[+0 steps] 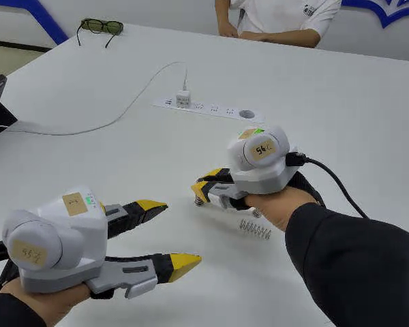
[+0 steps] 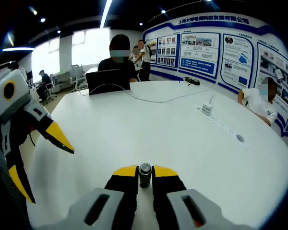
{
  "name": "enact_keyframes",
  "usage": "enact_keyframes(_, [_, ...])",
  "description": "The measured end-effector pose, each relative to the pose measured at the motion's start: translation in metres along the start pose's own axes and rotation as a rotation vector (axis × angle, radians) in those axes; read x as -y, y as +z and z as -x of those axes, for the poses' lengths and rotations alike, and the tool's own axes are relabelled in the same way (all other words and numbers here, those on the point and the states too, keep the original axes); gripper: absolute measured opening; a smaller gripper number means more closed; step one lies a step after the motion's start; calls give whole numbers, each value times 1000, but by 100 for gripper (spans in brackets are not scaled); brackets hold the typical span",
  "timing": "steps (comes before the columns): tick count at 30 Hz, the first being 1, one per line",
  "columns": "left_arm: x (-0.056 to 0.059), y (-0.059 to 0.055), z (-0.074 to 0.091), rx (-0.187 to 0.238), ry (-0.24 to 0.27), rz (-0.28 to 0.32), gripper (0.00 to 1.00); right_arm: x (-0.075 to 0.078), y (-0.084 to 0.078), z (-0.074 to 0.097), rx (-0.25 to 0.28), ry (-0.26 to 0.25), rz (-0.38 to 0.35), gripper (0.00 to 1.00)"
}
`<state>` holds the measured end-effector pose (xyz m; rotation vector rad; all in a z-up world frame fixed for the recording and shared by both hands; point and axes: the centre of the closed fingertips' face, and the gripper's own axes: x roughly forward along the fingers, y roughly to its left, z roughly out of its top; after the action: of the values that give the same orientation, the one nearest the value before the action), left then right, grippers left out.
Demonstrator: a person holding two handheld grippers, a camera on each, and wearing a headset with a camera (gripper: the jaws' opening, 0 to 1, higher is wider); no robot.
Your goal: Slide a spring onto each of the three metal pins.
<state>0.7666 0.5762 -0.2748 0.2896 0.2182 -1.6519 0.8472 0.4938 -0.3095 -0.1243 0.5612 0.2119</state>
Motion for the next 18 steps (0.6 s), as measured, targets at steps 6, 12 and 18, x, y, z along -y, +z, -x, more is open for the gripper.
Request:
enact_keyframes(6, [-1,0,0,0,2,-1,58,-1,-2,-1,-7,0,4,13])
enact_keyframes(12, [-1,1,-1,0,1,-5,58,2,-2,4,-5,-2,0,16])
enact_keyframes(18, [1,6,-2,3,-4,-14,58,3,0,14,11,-7,-11,17])
